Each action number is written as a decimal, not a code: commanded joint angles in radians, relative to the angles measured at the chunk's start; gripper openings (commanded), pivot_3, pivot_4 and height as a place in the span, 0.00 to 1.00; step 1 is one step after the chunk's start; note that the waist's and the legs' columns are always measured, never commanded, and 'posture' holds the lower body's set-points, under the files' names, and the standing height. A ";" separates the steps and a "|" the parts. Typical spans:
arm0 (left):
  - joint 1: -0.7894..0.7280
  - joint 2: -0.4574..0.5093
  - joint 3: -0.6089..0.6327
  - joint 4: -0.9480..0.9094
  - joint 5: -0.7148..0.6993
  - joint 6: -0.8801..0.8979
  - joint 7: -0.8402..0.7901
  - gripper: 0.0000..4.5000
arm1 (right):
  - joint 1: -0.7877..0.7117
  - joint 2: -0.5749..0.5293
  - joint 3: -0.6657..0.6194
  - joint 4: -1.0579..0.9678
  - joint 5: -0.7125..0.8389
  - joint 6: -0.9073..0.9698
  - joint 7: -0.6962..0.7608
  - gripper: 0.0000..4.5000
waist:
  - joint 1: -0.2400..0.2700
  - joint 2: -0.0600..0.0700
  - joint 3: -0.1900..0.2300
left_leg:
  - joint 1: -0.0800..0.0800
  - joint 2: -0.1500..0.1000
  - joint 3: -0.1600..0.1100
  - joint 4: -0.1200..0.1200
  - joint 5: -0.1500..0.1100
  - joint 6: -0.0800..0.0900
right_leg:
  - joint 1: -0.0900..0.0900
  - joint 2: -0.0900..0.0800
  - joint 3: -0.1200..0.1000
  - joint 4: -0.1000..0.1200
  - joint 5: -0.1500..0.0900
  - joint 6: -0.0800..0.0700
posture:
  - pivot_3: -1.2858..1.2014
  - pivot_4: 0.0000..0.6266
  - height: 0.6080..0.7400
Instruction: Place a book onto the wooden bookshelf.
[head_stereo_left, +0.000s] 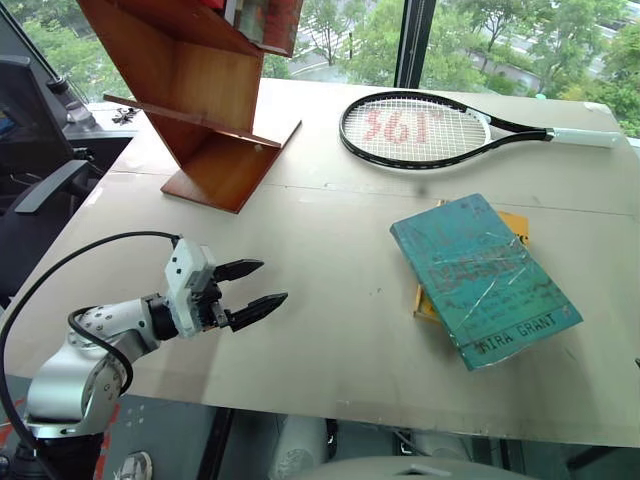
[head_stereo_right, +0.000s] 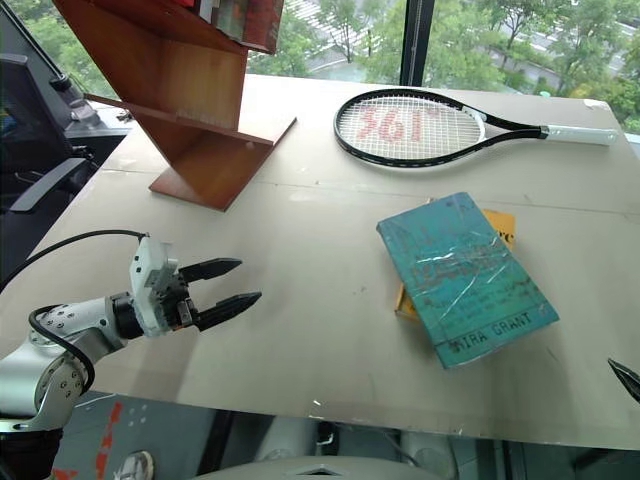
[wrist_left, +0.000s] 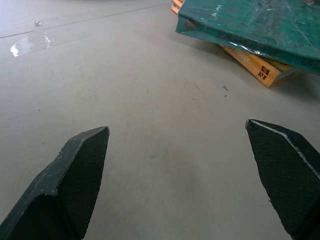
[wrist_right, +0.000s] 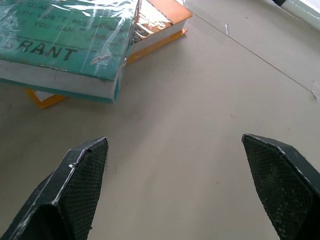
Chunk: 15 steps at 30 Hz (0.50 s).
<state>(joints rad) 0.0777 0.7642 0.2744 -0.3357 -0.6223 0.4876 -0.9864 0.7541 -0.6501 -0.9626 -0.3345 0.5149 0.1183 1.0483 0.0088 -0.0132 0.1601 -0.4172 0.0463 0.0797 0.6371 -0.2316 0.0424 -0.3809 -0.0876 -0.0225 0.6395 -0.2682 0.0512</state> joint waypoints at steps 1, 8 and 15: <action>-0.025 0.010 0.010 -0.042 -0.028 0.000 -0.007 1.00 | -0.047 -0.029 0.014 -0.036 -0.007 0.021 -0.055 0.95 | 0.003 0.000 0.000 | 0.000 0.000 0.000 0.000 0.000 0.000 | 0.000 0.000 0.000 0.000 0.000 0.000 | 0.52 0.24 1.00; -0.014 0.022 -0.063 -0.185 -0.035 -0.062 -0.101 1.00 | -0.296 -0.217 0.152 -0.116 0.065 0.374 -0.229 0.90 | -0.005 0.000 0.001 | 0.002 0.000 0.002 0.007 0.000 0.001 | 0.002 0.000 -0.002 0.002 0.001 0.001 | 0.52 0.24 1.00; -0.020 0.014 -0.067 -0.210 -0.042 -0.060 -0.087 1.00 | -0.098 -0.368 0.063 -0.214 0.117 0.564 0.064 0.26 | 0.029 0.000 0.001 | -0.002 -0.001 -0.003 0.007 0.000 0.001 | 0.002 0.007 -0.006 0.001 0.001 0.000 | 0.52 0.24 1.00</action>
<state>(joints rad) 0.0703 0.7798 0.1962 -0.5033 -0.6475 0.4441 -1.0817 0.6320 -1.0068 -0.8260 -0.5095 0.6037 0.6358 1.0406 0.0374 -0.0136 0.1609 -0.4193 0.0457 0.0764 0.6438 -0.2313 0.0433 -0.3787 -0.0801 -0.0289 0.6407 -0.2675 0.0526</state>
